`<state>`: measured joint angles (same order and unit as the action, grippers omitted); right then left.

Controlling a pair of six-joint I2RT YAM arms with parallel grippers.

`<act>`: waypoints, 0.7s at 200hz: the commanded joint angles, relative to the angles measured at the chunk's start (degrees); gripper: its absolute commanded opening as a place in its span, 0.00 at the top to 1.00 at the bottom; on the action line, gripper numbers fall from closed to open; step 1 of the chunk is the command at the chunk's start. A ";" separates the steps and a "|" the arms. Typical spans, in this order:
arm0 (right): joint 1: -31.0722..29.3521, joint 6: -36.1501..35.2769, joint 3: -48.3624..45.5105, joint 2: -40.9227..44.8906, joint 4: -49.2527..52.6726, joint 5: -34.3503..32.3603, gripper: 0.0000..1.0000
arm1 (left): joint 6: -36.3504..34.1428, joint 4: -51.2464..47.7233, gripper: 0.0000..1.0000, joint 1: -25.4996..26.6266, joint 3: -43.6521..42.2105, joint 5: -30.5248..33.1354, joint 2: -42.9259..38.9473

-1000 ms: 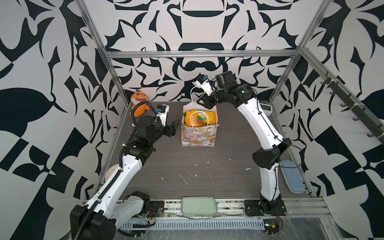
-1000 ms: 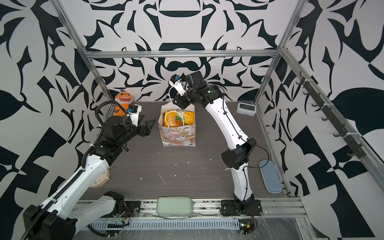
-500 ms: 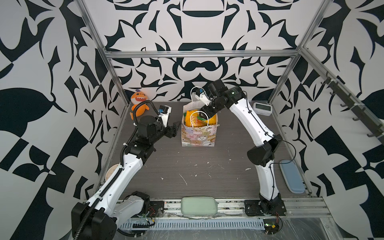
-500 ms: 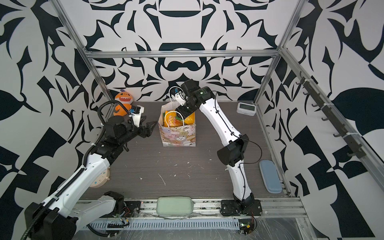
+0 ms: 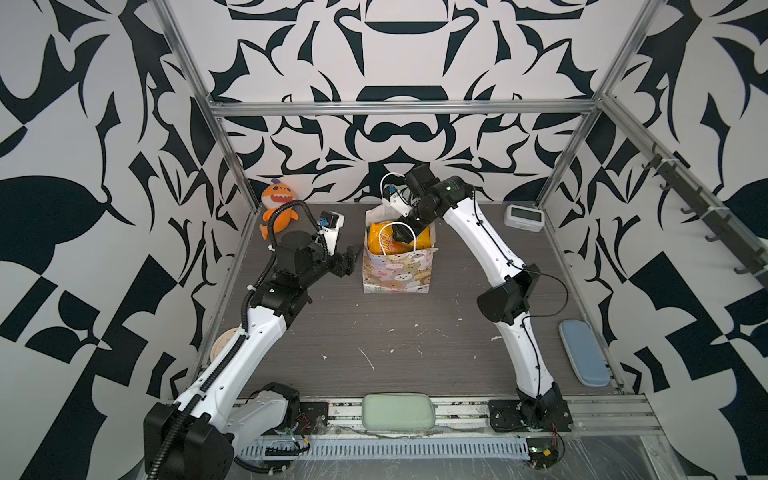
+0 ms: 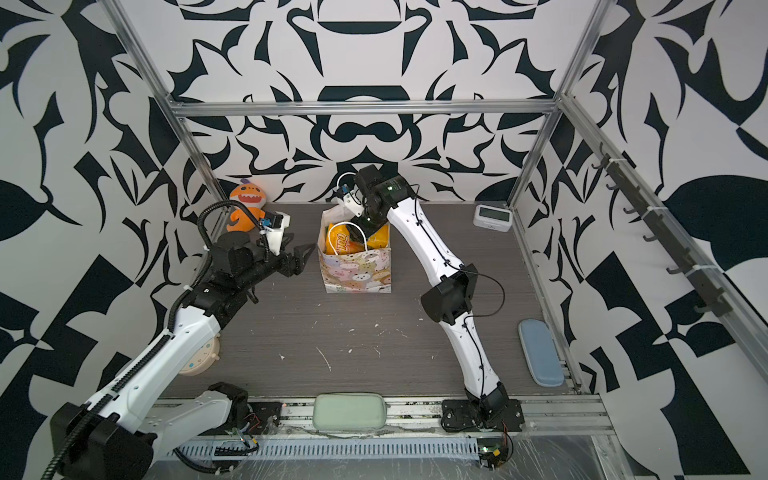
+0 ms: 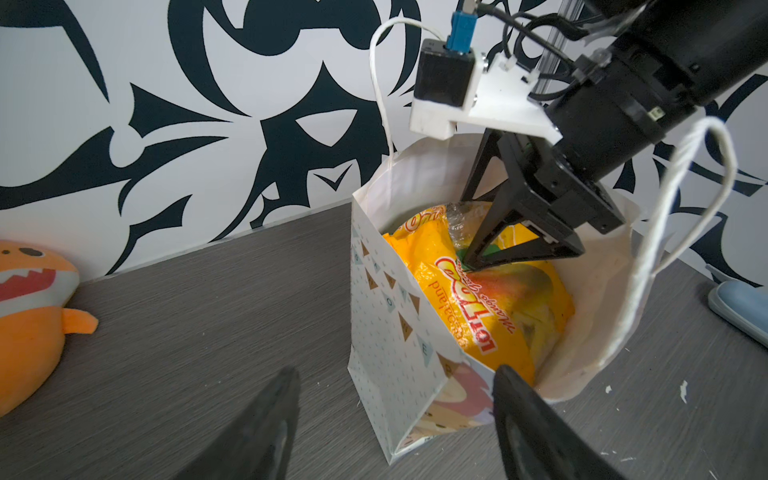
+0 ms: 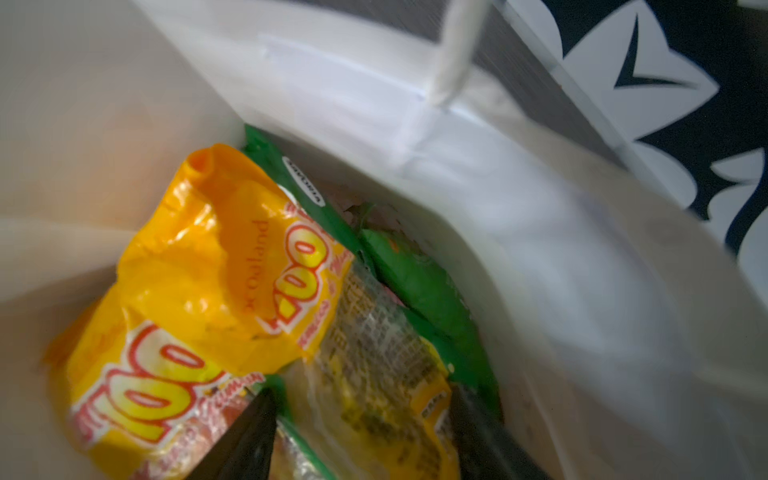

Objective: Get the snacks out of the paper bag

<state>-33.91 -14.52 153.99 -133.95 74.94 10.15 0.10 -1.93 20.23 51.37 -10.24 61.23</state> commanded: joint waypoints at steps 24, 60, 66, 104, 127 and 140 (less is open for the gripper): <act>-1.27 1.03 1.18 0.31 0.33 6.01 1.00 | -0.75 0.26 0.24 0.01 0.22 -0.12 -0.80; -1.32 1.92 0.70 3.30 -2.45 6.27 1.00 | -0.51 0.37 0.24 -0.01 0.22 0.10 -0.54; -1.26 2.15 0.64 3.99 -3.06 6.53 1.00 | -0.39 0.43 0.24 0.00 0.22 0.09 -0.58; -1.17 4.88 -2.49 9.59 -9.21 8.63 1.00 | -0.01 1.57 0.24 0.01 0.06 0.80 -0.41; -1.21 5.80 -5.67 13.04 -12.22 8.57 1.00 | 0.25 1.85 0.24 0.03 0.24 1.42 -0.09; -1.23 5.48 -7.26 14.82 -13.38 8.18 1.00 | 0.30 1.82 0.24 0.07 0.30 1.63 -0.08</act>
<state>-34.39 -10.76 148.33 -126.06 68.82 15.99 0.01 -1.37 20.23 51.37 -9.56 61.23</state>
